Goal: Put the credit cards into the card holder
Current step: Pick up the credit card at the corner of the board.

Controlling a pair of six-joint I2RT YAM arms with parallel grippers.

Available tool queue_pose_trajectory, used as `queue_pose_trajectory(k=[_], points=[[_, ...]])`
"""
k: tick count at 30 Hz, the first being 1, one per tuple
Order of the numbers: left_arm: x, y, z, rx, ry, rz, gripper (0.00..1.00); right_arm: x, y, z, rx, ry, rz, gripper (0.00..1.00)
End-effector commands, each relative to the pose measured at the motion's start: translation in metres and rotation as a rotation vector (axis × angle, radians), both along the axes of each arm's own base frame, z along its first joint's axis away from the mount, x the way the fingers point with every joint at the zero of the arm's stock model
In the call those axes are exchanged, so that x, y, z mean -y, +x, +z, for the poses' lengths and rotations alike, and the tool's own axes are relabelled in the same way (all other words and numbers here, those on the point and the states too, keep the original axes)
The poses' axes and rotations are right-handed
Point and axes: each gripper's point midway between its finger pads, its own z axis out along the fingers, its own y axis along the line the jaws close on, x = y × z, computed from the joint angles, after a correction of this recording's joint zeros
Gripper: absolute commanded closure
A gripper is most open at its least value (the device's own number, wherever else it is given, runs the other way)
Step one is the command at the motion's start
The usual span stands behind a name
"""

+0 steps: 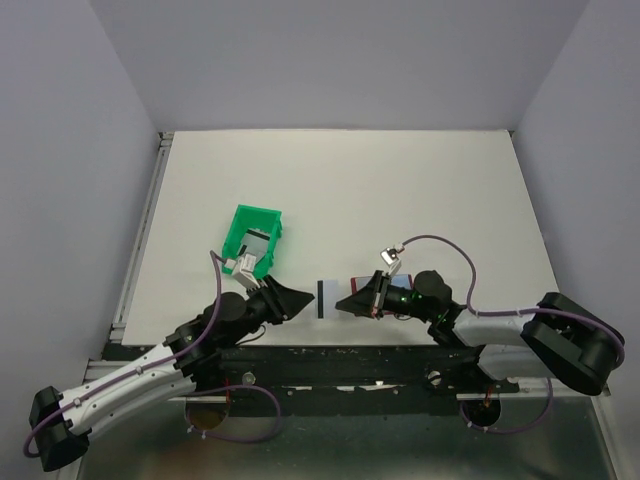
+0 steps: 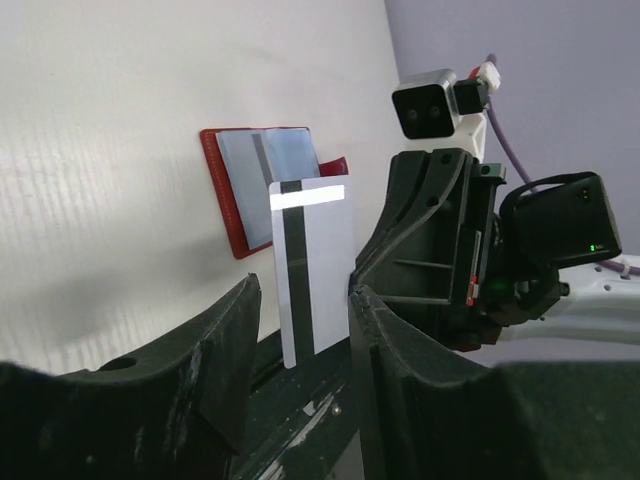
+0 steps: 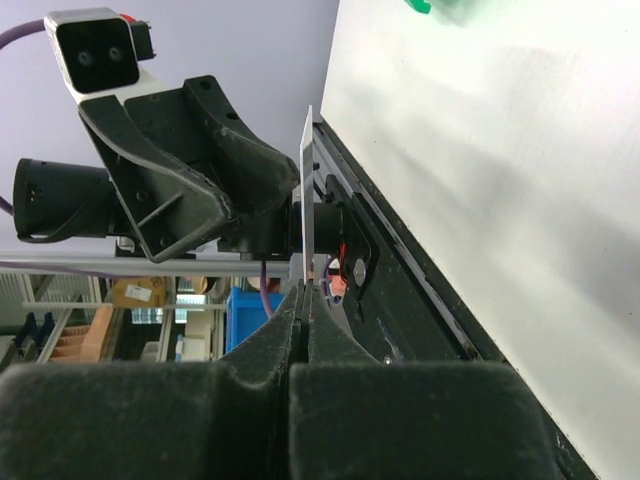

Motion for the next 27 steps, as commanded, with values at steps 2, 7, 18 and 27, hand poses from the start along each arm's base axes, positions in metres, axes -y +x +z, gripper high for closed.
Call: queue_pose_trajectory(k=[2,7,18,27], points=[[0.007,-0.004,0.011,0.026,-0.064,-0.039,0.49,-0.001,-0.006,0.008,0.033,0.0,0.052,1.0],[0.011,-0.004,0.009,0.024,-0.045,-0.06,0.49,-0.004,-0.01,0.016,0.049,0.02,0.089,1.0],[0.017,-0.006,0.01,0.034,-0.062,-0.088,0.49,-0.004,-0.013,0.025,0.062,0.053,0.105,1.0],[0.033,-0.013,0.016,0.053,-0.083,-0.173,0.58,-0.007,-0.014,0.028,0.047,0.094,0.116,1.0]])
